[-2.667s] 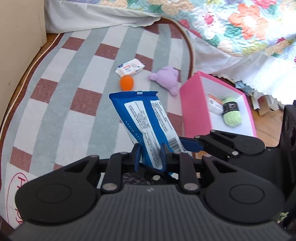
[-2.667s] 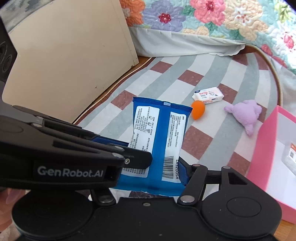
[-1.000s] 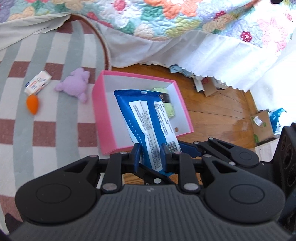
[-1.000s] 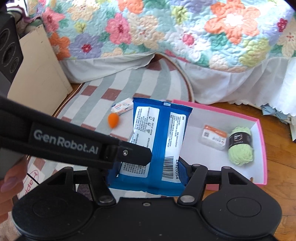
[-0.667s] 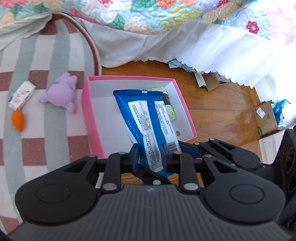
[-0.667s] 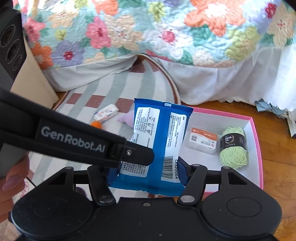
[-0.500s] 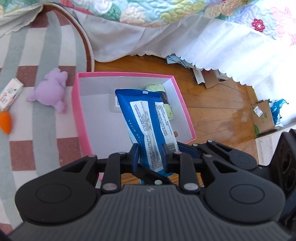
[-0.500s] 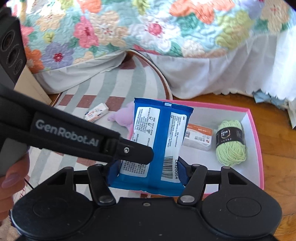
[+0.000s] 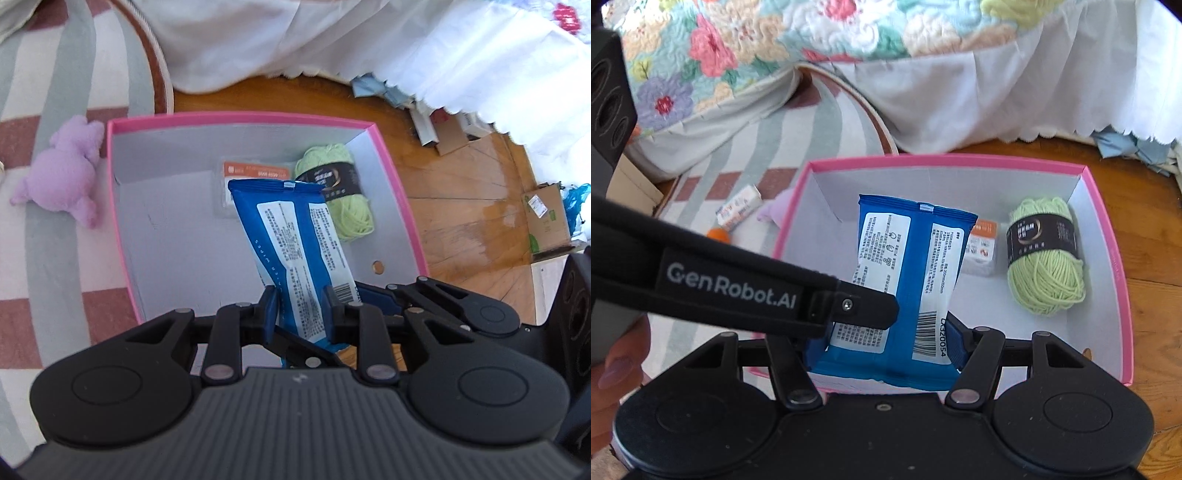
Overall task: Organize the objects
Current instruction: 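Carry the blue pack with the left tool into the pink box, then open the left tool to release the blue pack and lift away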
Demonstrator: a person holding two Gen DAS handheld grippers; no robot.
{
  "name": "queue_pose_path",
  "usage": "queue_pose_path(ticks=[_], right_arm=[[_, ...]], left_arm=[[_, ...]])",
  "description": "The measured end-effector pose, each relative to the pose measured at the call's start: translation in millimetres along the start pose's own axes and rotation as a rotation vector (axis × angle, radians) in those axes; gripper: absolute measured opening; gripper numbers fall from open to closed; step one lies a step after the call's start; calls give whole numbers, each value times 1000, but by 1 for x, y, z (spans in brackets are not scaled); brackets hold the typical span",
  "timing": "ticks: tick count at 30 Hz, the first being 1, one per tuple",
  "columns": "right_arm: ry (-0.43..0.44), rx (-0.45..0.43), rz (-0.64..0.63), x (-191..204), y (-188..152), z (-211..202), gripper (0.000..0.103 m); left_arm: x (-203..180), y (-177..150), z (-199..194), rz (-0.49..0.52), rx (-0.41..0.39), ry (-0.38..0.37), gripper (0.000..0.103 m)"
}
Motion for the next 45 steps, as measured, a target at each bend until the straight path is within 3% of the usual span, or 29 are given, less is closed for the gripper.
queue_pose_path(ticks=[7, 16, 23, 30, 36, 42, 44, 45], right_arm=[[2, 80, 24, -31, -5, 33, 67], [-13, 123, 64, -52, -9, 63, 67], [-89, 127, 25, -61, -10, 77, 66], [-107, 166, -4, -73, -16, 82, 62], [-98, 229, -56, -73, -24, 84, 60], [-117, 269, 46, -84, -25, 92, 60], [-120, 252, 51, -85, -24, 91, 65], [-135, 232, 37, -85, -24, 89, 72]], left_arm=[[7, 3, 49, -40, 60, 3, 22], [26, 7, 89, -137, 81, -15, 22], [32, 8, 116, -160, 91, 4, 21], [31, 3, 114, -160, 87, -8, 21], [36, 10, 99, -91, 32, 79, 21], [33, 13, 97, -76, 18, 86, 21], [32, 14, 93, -59, 8, 96, 21], [32, 14, 90, -44, 3, 96, 21]])
Point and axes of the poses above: each gripper's, at about its wrist camera, not at the fingertips, and z roughly the way its jaws point, x to its left, y to its top, the point moved 10 cm from there along z, roughly the way its jaws point, and after that the axes turned 6 degrees about z, right-handed, at the moved point
